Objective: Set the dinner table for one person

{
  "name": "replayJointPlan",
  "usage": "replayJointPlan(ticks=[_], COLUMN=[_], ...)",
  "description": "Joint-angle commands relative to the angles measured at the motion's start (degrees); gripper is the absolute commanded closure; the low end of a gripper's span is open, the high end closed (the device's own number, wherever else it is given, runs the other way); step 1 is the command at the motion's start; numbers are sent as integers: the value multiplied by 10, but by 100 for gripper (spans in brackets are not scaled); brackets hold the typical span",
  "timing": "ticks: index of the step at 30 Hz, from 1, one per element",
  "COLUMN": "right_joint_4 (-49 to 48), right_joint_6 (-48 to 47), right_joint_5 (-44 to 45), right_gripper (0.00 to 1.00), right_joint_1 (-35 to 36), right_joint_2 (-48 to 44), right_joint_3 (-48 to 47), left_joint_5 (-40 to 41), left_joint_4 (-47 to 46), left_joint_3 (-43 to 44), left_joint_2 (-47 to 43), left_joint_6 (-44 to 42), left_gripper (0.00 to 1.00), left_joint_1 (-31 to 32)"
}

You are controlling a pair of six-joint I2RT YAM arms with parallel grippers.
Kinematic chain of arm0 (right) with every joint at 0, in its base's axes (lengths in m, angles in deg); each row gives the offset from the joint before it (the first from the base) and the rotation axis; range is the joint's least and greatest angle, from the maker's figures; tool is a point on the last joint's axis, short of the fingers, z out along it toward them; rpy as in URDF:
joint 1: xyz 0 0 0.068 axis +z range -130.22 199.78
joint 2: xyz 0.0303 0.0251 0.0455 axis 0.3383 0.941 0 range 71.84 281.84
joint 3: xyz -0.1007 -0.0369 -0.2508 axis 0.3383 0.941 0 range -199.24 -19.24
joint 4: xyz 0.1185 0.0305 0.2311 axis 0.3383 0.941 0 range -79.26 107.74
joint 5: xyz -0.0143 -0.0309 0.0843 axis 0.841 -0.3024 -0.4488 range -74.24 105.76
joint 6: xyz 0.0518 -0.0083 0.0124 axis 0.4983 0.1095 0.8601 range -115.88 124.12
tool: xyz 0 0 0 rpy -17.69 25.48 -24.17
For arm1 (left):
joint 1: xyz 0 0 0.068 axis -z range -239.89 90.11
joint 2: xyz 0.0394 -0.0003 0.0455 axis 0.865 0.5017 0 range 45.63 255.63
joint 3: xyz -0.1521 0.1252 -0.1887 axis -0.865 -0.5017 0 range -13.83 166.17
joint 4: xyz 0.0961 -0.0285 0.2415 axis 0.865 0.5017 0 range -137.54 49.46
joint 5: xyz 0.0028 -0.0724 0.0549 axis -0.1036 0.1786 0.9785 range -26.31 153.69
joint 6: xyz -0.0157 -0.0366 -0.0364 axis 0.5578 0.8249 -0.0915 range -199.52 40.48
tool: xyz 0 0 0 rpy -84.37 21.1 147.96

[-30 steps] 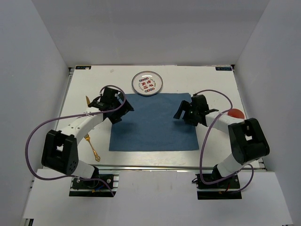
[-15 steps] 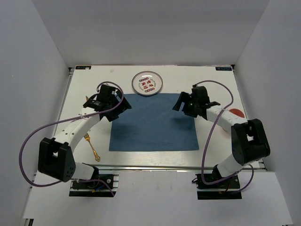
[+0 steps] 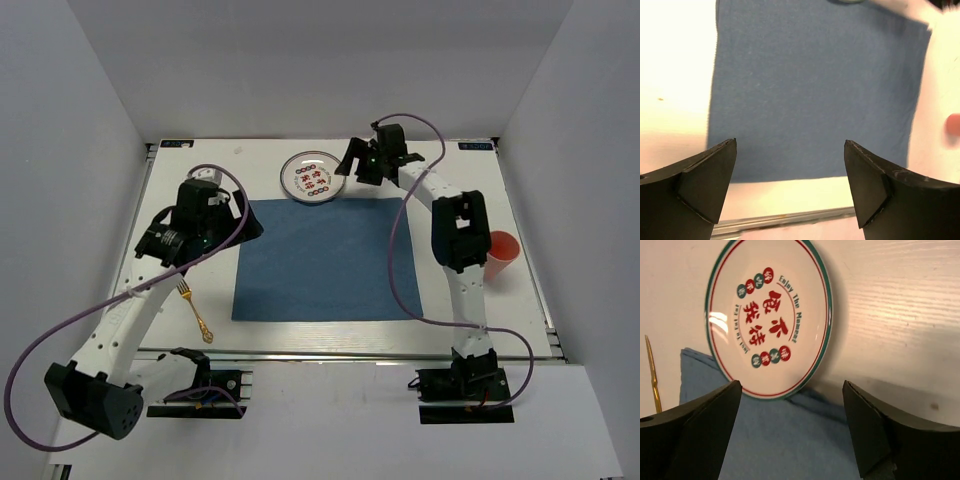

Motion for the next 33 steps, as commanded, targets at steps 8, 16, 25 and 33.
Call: replayJointPlan(ticks=[8,16,25,33], right_joint_4=[28,-25,-154,-91], right_joint_6=[51,143,278,180], right_joint_5=[-106,-107,-187,-174], right_gripper=[32,100,100,100], right_joint_1=[-21,-23,-44,-39], right_joint_2=[208,234,166,-56], right_joint_3=[-226,-227,-260,28], left_joint_5=[16,44,63,75], left_joint_4=[-5,-21,-43,-43], left_joint_3=[-65,-99,-128,-132], left_joint_2=[-117,-136,-197,-215], left_joint_6=[-107,-115,-102,-95], left_gripper=[2,2,2,2], left_joint_1=[-3,-3,-3,-3])
